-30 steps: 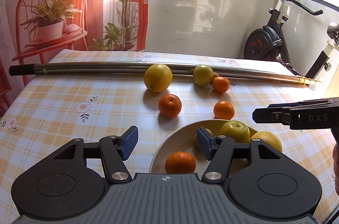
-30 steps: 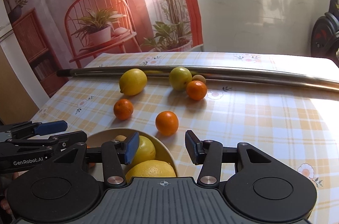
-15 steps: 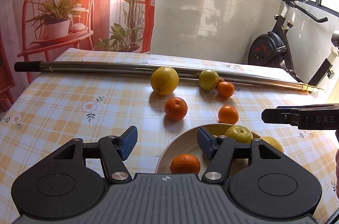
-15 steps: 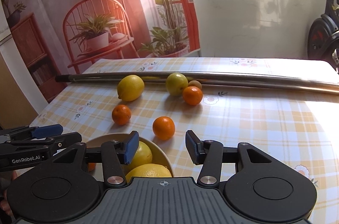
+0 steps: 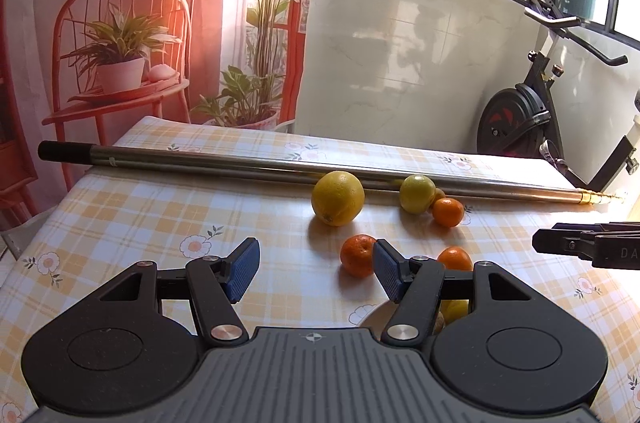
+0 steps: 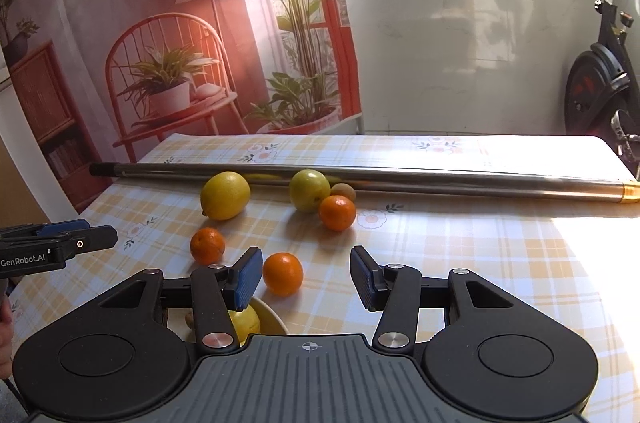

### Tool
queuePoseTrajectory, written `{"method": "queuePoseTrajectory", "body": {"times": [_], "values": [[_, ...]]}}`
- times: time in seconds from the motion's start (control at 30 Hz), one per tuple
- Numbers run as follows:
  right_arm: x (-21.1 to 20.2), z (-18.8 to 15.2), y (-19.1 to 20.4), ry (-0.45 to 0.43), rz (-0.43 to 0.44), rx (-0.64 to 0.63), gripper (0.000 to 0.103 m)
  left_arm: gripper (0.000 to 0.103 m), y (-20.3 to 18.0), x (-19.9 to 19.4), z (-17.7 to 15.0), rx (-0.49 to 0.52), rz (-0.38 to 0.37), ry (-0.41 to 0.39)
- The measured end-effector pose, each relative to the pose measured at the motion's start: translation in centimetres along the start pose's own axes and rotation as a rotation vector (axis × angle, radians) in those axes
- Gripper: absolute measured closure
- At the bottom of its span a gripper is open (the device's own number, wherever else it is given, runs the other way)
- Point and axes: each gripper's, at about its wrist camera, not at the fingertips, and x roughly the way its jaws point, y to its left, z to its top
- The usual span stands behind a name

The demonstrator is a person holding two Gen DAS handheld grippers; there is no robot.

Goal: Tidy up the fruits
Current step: 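Open both tools over the plate and lift them away, then lower the left tool onto a mandarin and close on it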

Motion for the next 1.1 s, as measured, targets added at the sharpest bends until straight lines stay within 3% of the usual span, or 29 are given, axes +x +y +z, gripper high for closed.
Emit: {"method": "queuePoseTrajectory", "body": {"times": [0.37, 0.6, 0.97, 1.1], "values": [[0.3, 1.9, -1.1, -0.061, -0.016, 0.022, 0.058, 0.038, 1.6, 0.1, 3.5, -0.053, 0.024, -0.054], [1.3, 4.0, -0.9, -0.096, -0.025, -0.028, 0.058, 0.038, 0.0, 0.9, 5.0, 0.019, -0.017, -0.076], [3.1, 4.1, -1.7, -0.063, -0.036, -0.032, 0.058, 0.039, -1.3, 6.5, 3.3, 0.057, -0.156, 0.129], [3.8, 4.1, -2.3, -0.049, -0.033, -0.018, 0.058, 0.038, -1.7, 8.2, 2.5, 0.077, -0.156, 0.173]]}}
